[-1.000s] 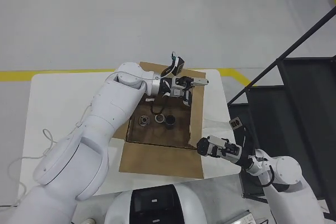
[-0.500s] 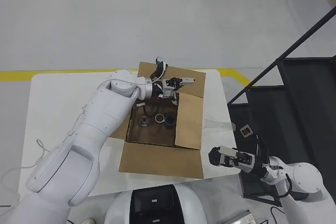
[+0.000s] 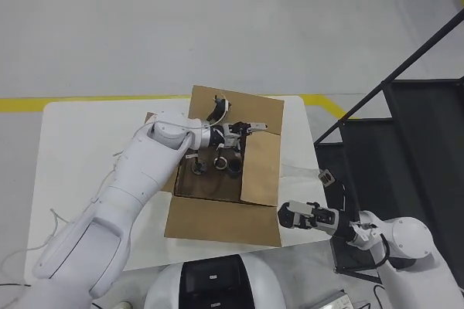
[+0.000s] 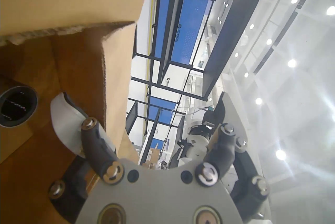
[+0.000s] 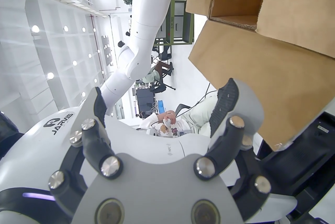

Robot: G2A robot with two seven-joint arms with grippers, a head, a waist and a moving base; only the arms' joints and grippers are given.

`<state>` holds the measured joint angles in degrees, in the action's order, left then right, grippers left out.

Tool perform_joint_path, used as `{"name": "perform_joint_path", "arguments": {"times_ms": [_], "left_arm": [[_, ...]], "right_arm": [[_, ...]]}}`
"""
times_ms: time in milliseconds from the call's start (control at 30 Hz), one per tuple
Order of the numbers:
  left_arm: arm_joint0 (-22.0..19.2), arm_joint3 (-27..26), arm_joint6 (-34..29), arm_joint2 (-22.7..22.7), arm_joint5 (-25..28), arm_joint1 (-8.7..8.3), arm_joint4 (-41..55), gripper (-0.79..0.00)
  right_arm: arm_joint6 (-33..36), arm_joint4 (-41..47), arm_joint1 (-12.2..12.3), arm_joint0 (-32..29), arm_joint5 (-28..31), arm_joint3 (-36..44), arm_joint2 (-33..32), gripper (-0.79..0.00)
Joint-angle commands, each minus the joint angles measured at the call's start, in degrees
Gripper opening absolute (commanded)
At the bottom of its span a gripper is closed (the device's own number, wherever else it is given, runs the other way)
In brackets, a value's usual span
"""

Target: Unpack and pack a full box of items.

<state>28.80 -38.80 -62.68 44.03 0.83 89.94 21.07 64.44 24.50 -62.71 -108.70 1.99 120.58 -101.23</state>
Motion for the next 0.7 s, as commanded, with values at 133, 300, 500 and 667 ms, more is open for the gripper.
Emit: {"name": "perform_joint_path", "arguments": {"times_ms": [133,300,500,667], "left_arm": [[-0.43,-2.17,-5.28,0.41,1.44,0.7,3.92,0.0],[-2.63,-2.46,-12.15,-1.01,3.21,2.16,6.77,0.0],[-5.34,3.85,-18.31,-4.97,5.29,6.36,12.53,0.0],[-7.65,10.3,-19.44,-8.03,6.44,10.32,14.67,0.0]], "right_arm": [[1.76,0.64,0.28,0.73,-0.09,0.45,1.54,0.0],[4.6,1.61,0.57,0.89,0.39,1.02,2.58,0.0],[5.8,1.39,0.89,1.36,0.44,0.52,3.91,0.0],[1.63,-1.41,1.06,0.98,0.05,-0.32,3.51,0.0]]}}
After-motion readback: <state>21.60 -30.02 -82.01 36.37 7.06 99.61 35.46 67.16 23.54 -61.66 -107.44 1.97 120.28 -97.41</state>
